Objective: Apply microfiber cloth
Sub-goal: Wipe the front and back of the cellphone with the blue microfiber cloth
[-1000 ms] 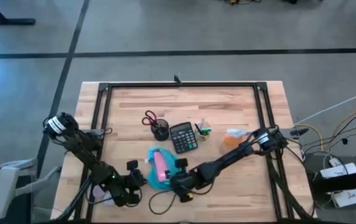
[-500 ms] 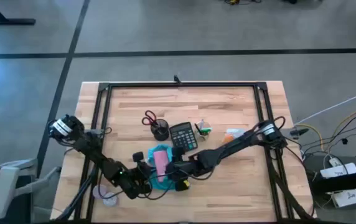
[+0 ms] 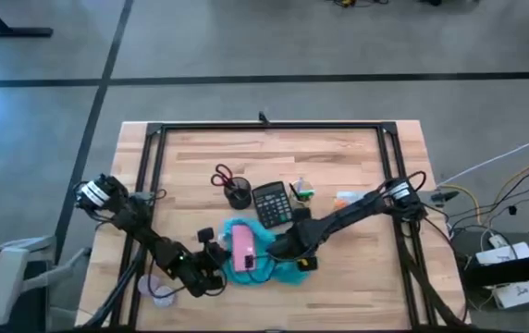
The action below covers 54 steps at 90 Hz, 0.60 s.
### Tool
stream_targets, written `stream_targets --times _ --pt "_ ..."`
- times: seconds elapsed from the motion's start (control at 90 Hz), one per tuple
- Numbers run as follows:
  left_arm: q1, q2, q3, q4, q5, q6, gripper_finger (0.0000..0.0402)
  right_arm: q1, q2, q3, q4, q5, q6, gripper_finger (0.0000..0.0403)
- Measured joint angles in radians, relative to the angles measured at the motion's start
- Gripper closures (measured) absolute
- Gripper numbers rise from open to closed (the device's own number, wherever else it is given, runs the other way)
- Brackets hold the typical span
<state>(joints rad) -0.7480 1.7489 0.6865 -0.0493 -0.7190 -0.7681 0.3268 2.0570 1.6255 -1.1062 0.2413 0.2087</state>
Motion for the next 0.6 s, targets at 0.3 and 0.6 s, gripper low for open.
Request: stream_targets --times 0.3,0.6 --pt "0.002 0.002 -0.002 0.007 -0.017 0.006 0.0381 -0.017 0.036 0.043 0.563 -0.050 -0.393 0.0234" --pt "0.009 0.041 -0.006 0.145 -0.041 0.006 0.0381 -0.002 0.174 0.038 0.614 0.021 -0.599 0.0258"
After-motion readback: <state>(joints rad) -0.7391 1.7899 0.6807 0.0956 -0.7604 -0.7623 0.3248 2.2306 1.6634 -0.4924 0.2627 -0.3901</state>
